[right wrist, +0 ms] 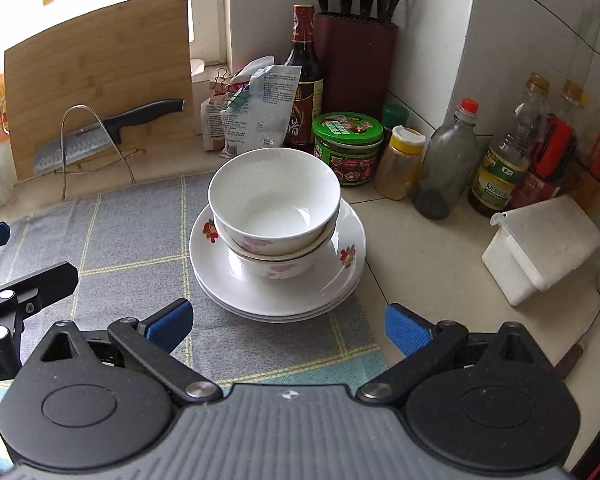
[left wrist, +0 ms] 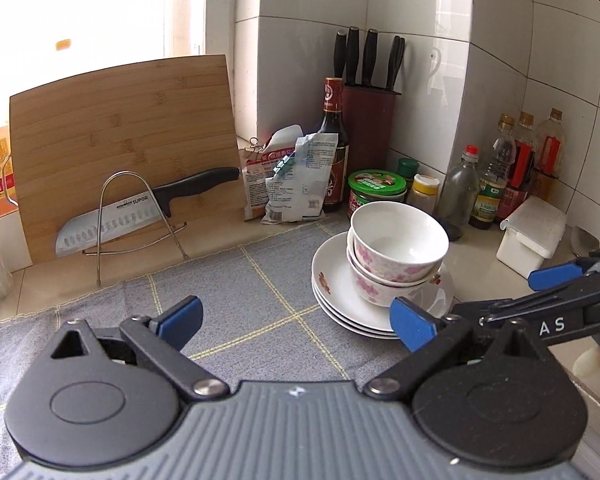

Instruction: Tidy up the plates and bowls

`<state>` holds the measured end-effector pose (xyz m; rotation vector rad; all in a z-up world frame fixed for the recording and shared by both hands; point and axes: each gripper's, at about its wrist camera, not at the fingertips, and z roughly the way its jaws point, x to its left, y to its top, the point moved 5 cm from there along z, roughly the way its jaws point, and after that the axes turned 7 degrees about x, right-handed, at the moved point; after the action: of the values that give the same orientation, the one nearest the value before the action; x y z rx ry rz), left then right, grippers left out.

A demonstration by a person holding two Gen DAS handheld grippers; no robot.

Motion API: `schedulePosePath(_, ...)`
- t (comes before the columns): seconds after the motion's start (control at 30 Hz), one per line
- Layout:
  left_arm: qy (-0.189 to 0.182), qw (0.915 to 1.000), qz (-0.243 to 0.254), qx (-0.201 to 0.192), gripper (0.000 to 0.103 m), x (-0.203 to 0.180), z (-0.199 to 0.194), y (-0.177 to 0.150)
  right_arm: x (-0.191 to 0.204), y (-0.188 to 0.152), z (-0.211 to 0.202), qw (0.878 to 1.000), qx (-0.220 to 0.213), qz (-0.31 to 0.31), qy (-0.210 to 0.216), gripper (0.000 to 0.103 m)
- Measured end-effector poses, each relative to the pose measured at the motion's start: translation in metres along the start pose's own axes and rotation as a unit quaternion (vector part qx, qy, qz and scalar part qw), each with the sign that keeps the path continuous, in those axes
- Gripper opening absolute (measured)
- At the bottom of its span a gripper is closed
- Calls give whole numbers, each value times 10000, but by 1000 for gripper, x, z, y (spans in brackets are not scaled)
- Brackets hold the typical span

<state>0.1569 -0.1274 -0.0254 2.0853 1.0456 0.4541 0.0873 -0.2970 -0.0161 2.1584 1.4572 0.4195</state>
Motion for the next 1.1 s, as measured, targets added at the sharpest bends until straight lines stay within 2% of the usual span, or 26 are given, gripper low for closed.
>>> schedulePosePath(0.1,124,9999,72,32,99,-1,-6,-3,7,-6,-11,9999,-108,79,-28,103)
schedulePosePath(0.27,60,9999,-15,120,99,0,-8,-6,11,-11,-23,9992,-259,289,-47,103)
schedulePosePath(1.1,193,9997,51,114,99,-2,-20,-4,17,-14,-36,9986,-398,322,-141,103)
